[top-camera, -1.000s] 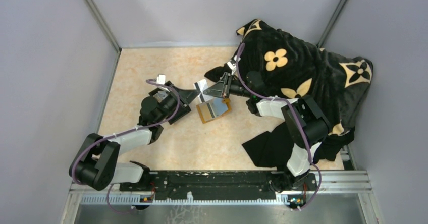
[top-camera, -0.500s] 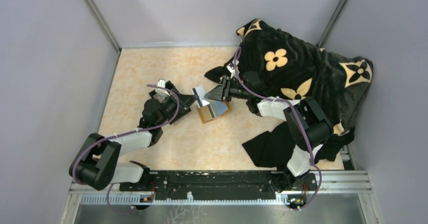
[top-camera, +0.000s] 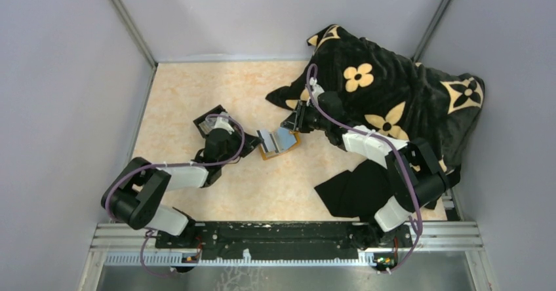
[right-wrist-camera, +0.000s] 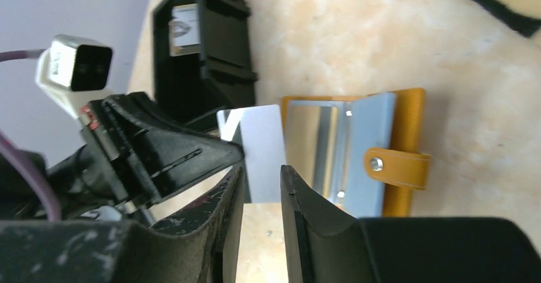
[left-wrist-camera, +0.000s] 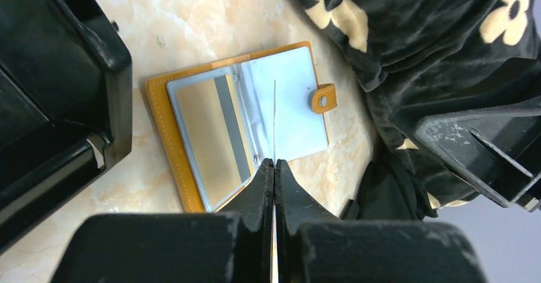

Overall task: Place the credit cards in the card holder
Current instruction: Pick up the credit card from the storage box, then insert the credit card into the card holder.

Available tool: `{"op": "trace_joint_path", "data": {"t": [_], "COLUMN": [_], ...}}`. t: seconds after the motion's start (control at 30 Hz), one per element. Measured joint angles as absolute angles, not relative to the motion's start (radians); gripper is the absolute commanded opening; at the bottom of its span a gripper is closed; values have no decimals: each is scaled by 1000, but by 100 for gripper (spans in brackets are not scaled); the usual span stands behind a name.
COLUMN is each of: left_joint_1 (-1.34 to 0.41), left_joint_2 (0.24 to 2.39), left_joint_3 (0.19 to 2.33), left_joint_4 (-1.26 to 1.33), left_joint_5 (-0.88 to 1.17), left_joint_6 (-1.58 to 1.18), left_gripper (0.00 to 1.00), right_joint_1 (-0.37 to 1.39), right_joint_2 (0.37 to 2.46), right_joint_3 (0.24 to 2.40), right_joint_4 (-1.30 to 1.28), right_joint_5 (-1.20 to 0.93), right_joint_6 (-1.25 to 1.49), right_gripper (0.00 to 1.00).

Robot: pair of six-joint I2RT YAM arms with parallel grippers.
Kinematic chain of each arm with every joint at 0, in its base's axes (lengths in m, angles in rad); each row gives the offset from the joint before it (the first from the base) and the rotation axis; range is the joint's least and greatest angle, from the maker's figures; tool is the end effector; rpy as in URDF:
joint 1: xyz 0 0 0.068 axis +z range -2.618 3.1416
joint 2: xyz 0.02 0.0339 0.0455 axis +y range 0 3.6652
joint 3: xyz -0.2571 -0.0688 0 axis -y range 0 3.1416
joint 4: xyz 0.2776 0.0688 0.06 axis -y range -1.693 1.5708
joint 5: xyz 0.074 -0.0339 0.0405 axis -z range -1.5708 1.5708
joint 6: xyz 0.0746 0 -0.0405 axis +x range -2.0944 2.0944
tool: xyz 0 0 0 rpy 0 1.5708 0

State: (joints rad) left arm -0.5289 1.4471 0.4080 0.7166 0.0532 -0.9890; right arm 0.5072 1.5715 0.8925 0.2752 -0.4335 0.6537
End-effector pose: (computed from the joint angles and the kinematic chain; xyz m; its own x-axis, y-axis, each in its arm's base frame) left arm 0.2756 -0.1657 0.1127 -0.6077 -0.6112 -0.5071 0.0722 0.5934 -0.8017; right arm 0.3381 0.2237 0.1873 -0.7460 0.2168 -0.6296 -0.4091 0.5968 0.6902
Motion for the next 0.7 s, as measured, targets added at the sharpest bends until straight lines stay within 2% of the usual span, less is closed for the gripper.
{"op": "trace_joint_path", "data": {"t": [0.27,0.7], "left_joint_1": [-569,-579], "left_joint_2": [1519,1596], "left_joint_3": [439,470], "left_joint_4": [705,720], "left_joint_5": [8,-11], "left_joint_6": [-1031,-1074], "left_gripper": [0,0], "right_joint_1": [526,569], "right_joint_2": [1622,1771], "right_joint_3": [955,1053], "right_joint_4": [104,-33], "right_joint_5": [-290,-174], "right_joint_6": [528,418], "right_gripper": [11,7]}}
